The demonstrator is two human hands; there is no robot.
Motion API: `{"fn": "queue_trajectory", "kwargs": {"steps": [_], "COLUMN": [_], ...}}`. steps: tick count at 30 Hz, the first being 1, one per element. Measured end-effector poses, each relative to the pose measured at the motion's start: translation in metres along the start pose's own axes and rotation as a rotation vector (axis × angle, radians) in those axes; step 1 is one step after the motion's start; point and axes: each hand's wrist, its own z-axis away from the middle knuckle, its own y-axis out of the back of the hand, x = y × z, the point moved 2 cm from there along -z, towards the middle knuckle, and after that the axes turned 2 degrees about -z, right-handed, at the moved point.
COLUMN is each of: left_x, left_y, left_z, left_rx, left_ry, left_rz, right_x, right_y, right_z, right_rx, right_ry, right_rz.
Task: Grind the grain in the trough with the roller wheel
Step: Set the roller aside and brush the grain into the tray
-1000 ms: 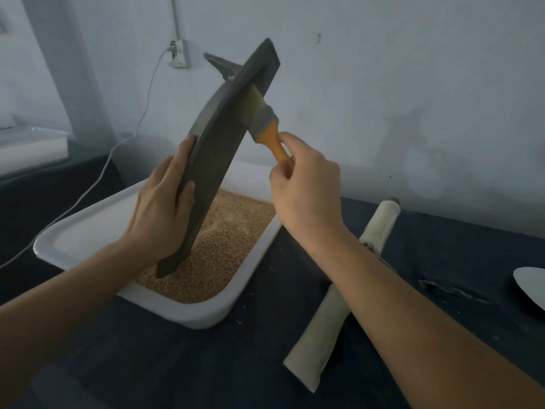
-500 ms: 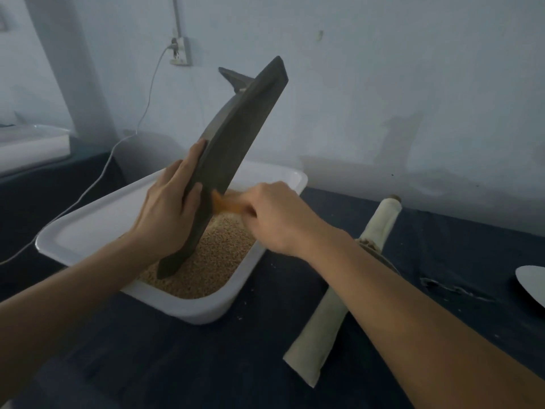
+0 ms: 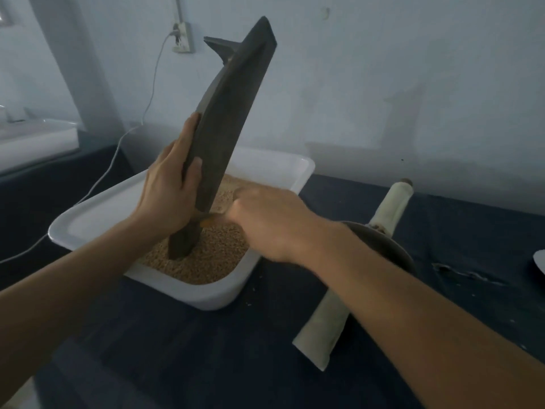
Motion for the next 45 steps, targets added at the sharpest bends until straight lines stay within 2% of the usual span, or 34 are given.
{"fn": "queue_trajectory", "kwargs": {"steps": [2, 3, 7, 10, 12, 14, 18, 19, 22, 24, 26, 29, 33, 35, 40, 44, 45], "left_x": [-0.001, -0.001, 0.005, 0.012, 0.013, 0.014, 0.019, 0.021, 0.023, 0.024, 0.026, 0.031, 0.037, 0.037, 0.042, 0.04, 0.04], "left_y": [0.002, 0.003, 0.006, 0.005, 0.003, 0.001, -0.006, -0.007, -0.01, -0.01, -0.009, -0.012, -0.013, -0.011, -0.006, -0.003, -0.003], "left_z": [-0.003, -0.005, -0.015, -0.019, -0.019, -0.018, -0.02, -0.021, -0.023, -0.022, -0.02, -0.022, -0.025, -0.024, -0.025, -0.026, -0.026], "left_rx": [0.027, 0.046, 0.08, 0.093, 0.088, 0.079, 0.091, 0.099, 0.134, 0.158, 0.177, 0.207, 0.231, 0.232, 0.244, 0.259, 0.268], "left_ry": [0.009, 0.01, 0.014, -0.017, -0.038, -0.053, -0.062, -0.061, -0.045, -0.027, -0.023, 0.001, 0.005, -0.017, -0.011, 0.013, 0.039], "left_rz": [-0.007, -0.012, 0.006, -0.009, -0.03, -0.059, -0.069, -0.067, -0.048, -0.035, -0.03, -0.011, -0.006, -0.019, -0.024, -0.034, -0.024], "right_x": [0.013, 0.019, 0.023, 0.004, 0.008, 0.02, 0.028, 0.022, 0.003, 0.015, 0.035, 0.036, 0.015, 0.026, 0.039, 0.021, 0.024], "right_y": [0.012, 0.019, 0.029, 0.013, 0.012, 0.023, 0.041, 0.036, 0.011, 0.015, 0.03, 0.039, 0.013, 0.02, 0.032, 0.005, 0.007], "right_z": [0.004, 0.005, 0.0, 0.002, 0.01, 0.017, 0.021, 0.02, 0.023, 0.032, 0.037, 0.036, 0.04, 0.044, 0.039, 0.046, 0.049], "right_rx": [-0.071, -0.053, 0.166, 0.085, -0.001, -0.009, 0.226, 0.235, 0.099, 0.02, 0.067, 0.209, 0.076, 0.054, 0.216, 0.01, 0.008], "right_ry": [-0.024, -0.041, -0.077, 0.002, 0.026, 0.007, -0.107, -0.105, -0.027, -0.051, -0.106, -0.159, -0.118, -0.164, -0.239, -0.208, -0.21], "right_rz": [-0.028, -0.028, -0.051, 0.031, 0.07, 0.121, 0.084, 0.047, 0.095, 0.092, 0.089, -0.085, 0.038, 0.049, -0.024, -0.063, -0.044]}}
